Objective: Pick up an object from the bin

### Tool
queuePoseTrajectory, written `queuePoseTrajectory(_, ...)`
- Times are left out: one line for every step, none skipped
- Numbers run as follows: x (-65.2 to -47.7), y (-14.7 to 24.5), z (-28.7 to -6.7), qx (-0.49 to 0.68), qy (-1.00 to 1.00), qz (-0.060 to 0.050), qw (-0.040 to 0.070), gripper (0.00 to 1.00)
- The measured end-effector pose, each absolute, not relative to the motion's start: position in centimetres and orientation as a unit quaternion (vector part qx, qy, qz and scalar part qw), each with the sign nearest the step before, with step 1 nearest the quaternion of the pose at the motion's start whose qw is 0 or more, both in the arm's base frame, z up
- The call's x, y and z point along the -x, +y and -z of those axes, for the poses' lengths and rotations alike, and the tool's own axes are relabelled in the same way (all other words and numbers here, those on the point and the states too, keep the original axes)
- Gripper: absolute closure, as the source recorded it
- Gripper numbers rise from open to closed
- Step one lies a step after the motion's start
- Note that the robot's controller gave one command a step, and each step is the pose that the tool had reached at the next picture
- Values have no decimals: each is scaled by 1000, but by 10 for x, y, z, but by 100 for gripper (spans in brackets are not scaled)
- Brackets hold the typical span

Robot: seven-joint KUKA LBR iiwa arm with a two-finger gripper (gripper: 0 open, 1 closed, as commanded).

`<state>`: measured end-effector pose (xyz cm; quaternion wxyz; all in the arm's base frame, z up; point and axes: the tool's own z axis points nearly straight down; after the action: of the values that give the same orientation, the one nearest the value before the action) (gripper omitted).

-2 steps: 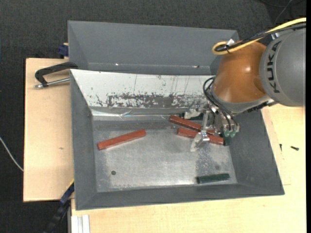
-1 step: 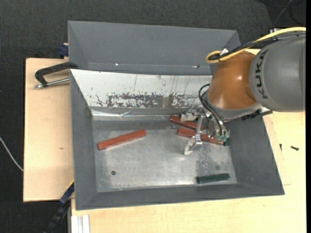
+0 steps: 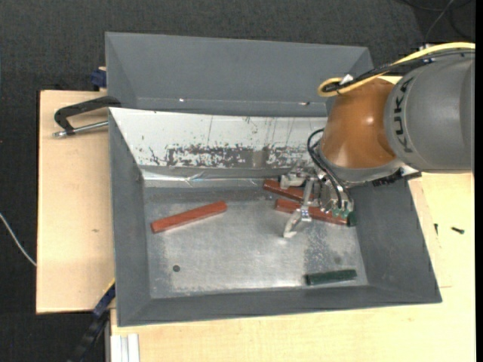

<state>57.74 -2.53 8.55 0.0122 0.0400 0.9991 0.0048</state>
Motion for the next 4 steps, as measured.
queuePoseTrajectory(-582,-49,-82,-87,996,-5,10,0)
queuePoseTrajectory(-592,-79,-77,-83,997,-2,2,100)
queuePoseTrajectory(-592,-79,-77,-83,997,-2,2,100)
queuePoseTrajectory(-588,-66,-122,-77,997,-1,-1,100)
